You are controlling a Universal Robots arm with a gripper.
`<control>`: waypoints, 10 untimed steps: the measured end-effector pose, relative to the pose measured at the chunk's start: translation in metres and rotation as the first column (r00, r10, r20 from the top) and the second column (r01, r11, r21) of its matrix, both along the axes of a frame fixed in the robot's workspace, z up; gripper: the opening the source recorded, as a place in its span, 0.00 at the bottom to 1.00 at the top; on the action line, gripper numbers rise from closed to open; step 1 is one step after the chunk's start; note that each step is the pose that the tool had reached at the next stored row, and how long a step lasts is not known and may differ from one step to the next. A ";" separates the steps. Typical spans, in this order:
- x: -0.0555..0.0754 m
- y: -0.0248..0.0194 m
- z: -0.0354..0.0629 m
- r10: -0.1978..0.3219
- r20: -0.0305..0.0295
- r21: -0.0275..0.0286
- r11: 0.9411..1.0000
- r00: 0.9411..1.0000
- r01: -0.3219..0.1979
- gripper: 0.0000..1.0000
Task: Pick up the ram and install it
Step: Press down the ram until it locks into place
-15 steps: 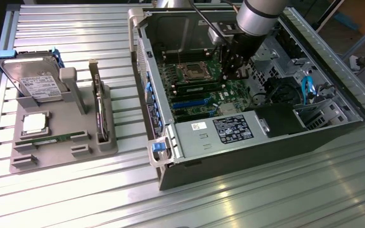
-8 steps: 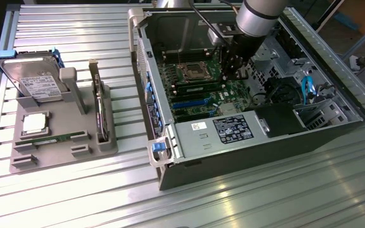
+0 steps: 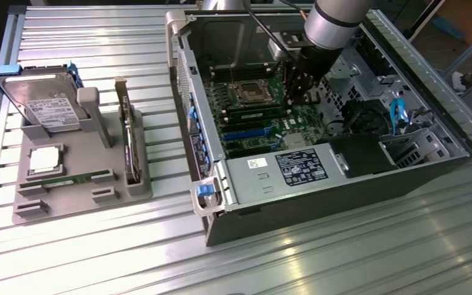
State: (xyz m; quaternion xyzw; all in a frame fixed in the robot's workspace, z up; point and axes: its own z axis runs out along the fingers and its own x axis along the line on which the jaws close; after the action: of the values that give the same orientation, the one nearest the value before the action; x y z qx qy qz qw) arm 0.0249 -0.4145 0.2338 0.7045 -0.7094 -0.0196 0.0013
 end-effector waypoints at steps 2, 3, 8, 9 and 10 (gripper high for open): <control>0.000 0.0001 -0.0007 0.000 0.000 0.000 1.000 1.000 0.000 0.11; 0.000 0.0000 -0.0011 0.000 0.000 0.000 1.000 1.000 0.000 0.11; 0.000 0.0000 -0.0022 0.000 0.000 0.000 1.000 1.000 0.000 0.11; 0.000 0.0000 -0.0022 0.000 0.000 0.000 1.000 1.000 0.000 0.11; 0.000 0.0000 -0.0023 0.000 0.000 0.000 1.000 1.000 0.000 0.11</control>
State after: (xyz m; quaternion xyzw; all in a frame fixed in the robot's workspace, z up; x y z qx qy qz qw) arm 0.0248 -0.4145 0.2315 0.7045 -0.7094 -0.0196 0.0013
